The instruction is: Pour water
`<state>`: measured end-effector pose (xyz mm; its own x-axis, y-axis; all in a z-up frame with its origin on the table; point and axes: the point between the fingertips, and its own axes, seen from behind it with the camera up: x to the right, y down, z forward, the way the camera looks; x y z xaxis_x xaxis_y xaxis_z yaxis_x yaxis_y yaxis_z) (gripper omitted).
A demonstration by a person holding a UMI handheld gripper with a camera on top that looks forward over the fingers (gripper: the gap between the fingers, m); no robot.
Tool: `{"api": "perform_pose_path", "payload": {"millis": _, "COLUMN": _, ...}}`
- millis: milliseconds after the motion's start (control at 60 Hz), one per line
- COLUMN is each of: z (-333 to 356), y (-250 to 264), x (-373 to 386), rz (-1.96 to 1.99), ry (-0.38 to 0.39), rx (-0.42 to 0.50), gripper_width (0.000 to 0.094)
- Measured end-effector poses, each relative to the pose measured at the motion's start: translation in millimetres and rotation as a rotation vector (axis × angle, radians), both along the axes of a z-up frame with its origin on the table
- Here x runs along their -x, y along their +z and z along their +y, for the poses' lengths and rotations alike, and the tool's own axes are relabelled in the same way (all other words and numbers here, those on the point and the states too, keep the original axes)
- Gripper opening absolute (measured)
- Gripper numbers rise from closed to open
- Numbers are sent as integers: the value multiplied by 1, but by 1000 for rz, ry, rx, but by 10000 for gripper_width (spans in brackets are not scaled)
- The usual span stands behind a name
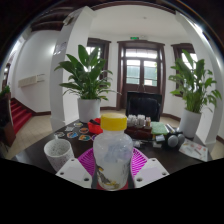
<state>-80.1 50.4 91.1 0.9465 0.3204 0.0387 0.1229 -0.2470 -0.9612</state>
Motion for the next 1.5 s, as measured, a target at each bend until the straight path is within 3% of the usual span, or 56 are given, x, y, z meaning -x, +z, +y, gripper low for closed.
{"api": "perform_pose_path", "payload": {"millis": 100, "z": 2, "y": -23, "x": 0, "rz": 29, "ry": -6, "rx": 27, "gripper_width": 434}}
{"api": "perform_pose_path", "payload": {"millis": 117, "z": 1, "y": -27, "x": -1, "rz": 27, "ry": -8, "rx": 24, "gripper_width": 478}}
{"api": "perform_pose_path", "payload": {"millis": 150, "z": 2, "y": -24, "x": -2, "rz": 34, "ry": -11, "rx": -9, "gripper_width": 434}}
{"api": "perform_pose_path", "payload": {"millis": 367, "z": -2, "y": -23, "x": -5, "rz": 34, "ry": -54, "rx": -14, "gripper_width": 454}}
{"api": "perform_pose_path", "payload": {"millis": 517, "z": -6, "y": -27, "x": -6, "rz": 26, "ry": -75, "rx": 19, "gripper_width": 584}}
{"api": "perform_pose_path", "payload": {"millis": 583, "z": -14, "y": -33, "x": -8, "rz": 43, "ry": -90, "rx": 65, "gripper_width": 769}}
{"api": "perform_pose_path", "payload": {"millis": 683, "z": -38, "y": -27, "x": -13, "rz": 67, "ry": -108, "rx": 74, "gripper_width": 869}}
{"api": "perform_pose_path", "payload": {"millis": 883, "z": -113, "y": -22, "x": -24, "rz": 34, "ry": -180, "rx": 85, "gripper_width": 858}}
{"api": "perform_pose_path", "payload": {"millis": 1083, "z": -170, "y": 15, "x": -26, "rz": 45, "ry": -250, "rx": 46, "gripper_width": 861}}
{"api": "perform_pose_path", "payload": {"millis": 1500, "z": -215, "y": 71, "x": -46, "rz": 0, "ry": -319, "rx": -59, "gripper_width": 862}}
